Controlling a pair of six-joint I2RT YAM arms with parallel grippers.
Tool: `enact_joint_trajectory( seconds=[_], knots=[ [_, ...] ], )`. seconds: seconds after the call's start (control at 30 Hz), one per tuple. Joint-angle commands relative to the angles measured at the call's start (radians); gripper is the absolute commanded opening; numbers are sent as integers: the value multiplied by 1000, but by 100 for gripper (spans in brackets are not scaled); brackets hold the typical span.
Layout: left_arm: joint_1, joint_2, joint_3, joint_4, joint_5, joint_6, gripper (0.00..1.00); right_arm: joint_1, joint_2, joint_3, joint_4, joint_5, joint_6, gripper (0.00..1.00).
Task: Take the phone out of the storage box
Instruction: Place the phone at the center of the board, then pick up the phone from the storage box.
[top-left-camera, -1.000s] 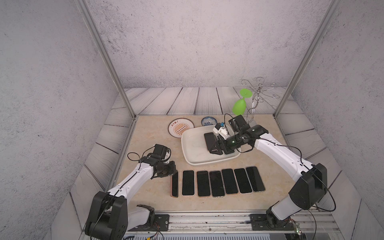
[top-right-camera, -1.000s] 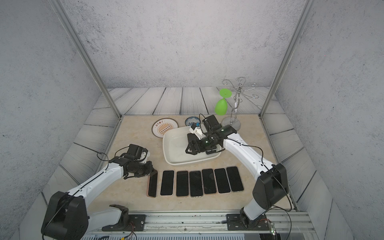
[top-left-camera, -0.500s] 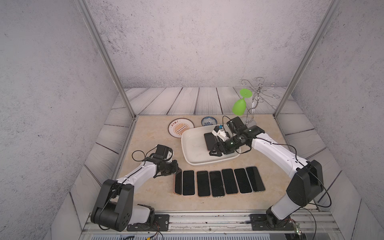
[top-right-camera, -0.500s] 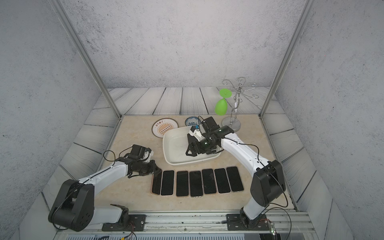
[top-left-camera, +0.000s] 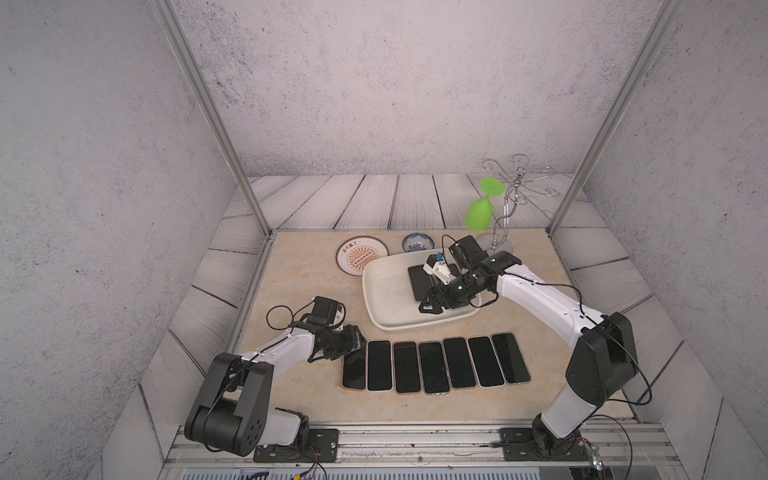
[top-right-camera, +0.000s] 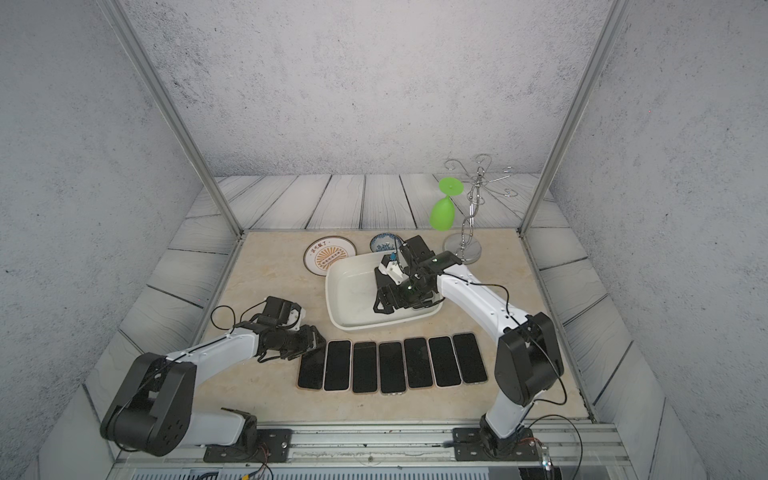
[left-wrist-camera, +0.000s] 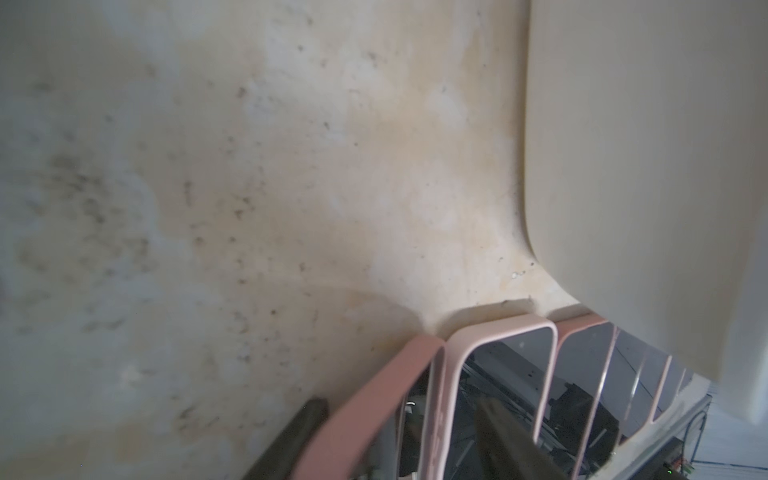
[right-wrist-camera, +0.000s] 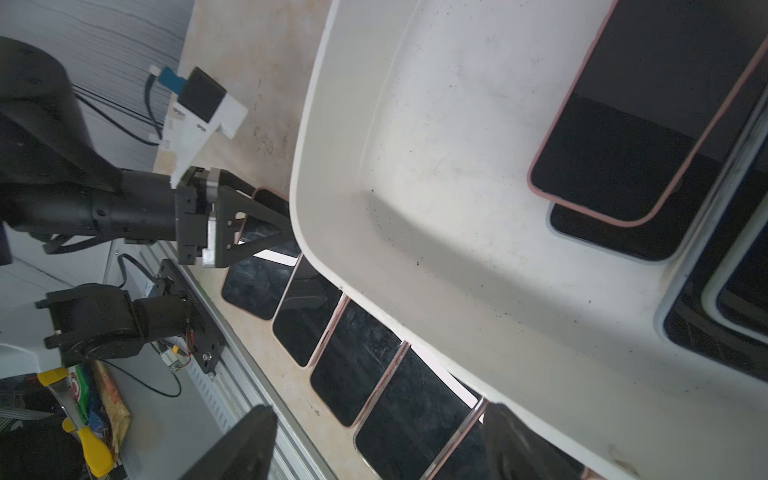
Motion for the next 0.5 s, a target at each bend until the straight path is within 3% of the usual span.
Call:
enact_joint_trajectory(
  seconds=[0.0,0.03,0.07,0.1,0.23,0.47],
  knots=[
    [-1,13,-6,-71,-84,-24,70,-1,32,57,-30,102,-3,84],
    [-1,15,-6,-77,-92,-27,71,-1,51,77,-40,140,-1,84],
    [-1,16,-6,-76,-97,-29,79,0,72,99,-53,176,0,84],
    [-2,20,-4,-82,-111,-33,96,0,95,126,-64,218,1,84],
    [-3,37,9,-107,-139,-32,99,0,219,253,-114,375,20,85],
    [-4,-65,30,-225,-248,-24,98,4,396,412,-94,453,57,87]
  ],
)
